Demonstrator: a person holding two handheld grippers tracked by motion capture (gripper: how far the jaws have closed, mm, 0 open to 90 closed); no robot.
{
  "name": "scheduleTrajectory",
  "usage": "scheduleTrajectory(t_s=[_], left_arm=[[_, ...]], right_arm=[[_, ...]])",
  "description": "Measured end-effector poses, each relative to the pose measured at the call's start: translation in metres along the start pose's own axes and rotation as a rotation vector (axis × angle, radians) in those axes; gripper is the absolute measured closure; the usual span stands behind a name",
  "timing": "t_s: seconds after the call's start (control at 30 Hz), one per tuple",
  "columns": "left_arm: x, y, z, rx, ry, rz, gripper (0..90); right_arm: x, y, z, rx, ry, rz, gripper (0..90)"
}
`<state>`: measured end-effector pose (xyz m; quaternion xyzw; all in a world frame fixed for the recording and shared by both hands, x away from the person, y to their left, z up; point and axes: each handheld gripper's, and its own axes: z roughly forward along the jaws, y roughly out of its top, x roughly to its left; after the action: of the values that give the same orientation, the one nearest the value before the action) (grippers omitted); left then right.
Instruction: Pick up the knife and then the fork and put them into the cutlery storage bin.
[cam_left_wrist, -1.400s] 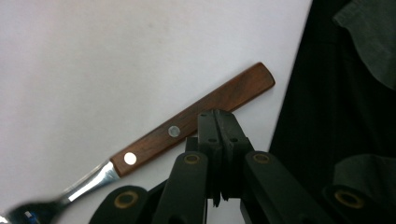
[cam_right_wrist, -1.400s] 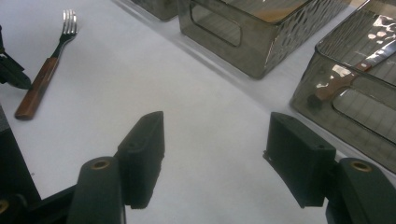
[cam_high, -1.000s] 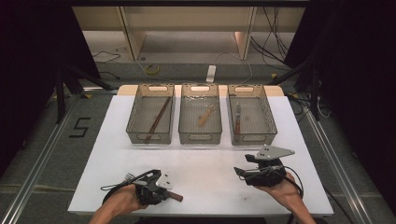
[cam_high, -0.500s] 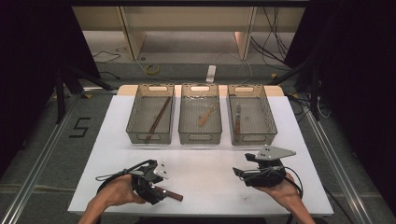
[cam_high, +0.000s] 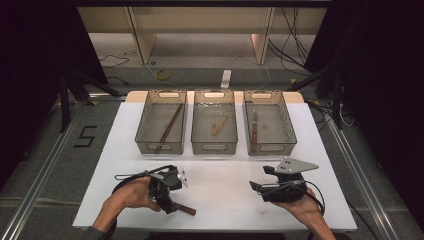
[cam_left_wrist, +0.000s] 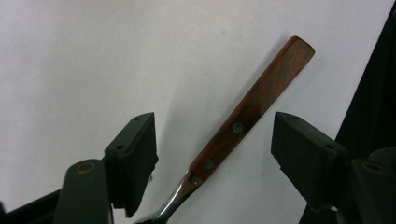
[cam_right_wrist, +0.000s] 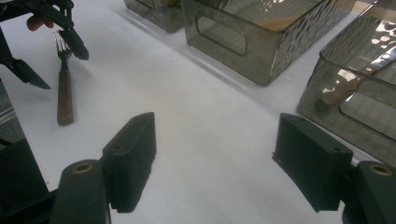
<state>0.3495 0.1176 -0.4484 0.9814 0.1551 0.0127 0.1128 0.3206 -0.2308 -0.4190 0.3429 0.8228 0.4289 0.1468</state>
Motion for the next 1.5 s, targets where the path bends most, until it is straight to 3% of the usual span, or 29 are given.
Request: scheduleTrajectory(t_s=[0.13,0.43,0.6,0.77,1.0,1.3,1.5], left_arm=[[-0.002,-0.004,0.003,0.019,0.004,0.021,35.9],[-0.003,-0.009,0.006,-0.001,0.015,0.058,47.7],[-0.005,-0.006,0.011,0.051,0.025,0.08,51.6],[-0.006,-0.006,0.012,0.054,0.011,0.076,56.9],[-0.009,-0.001,0.012,0.101,0.012,0.07,63.3],[-0.011,-0.002,0.012,0.09,-0.01,0.092,75.3],[-0.01,-0.002,0.012,0.09,-0.014,0.101,76.3]], right_arm=[[0.001,0.0,0.0,0.003,0.003,-0.004,29.9],[0.001,0.0,0.0,0.004,0.003,-0.009,29.9],[0.001,0.0,0.001,0.009,0.004,-0.008,29.9],[0.001,-0.001,0.001,0.011,0.005,-0.01,30.0],[0.001,-0.001,0.002,0.01,0.005,-0.01,30.2],[0.002,-0.001,0.002,0.015,0.008,-0.009,30.3],[0.002,-0.001,0.002,0.017,0.007,-0.014,30.4]])
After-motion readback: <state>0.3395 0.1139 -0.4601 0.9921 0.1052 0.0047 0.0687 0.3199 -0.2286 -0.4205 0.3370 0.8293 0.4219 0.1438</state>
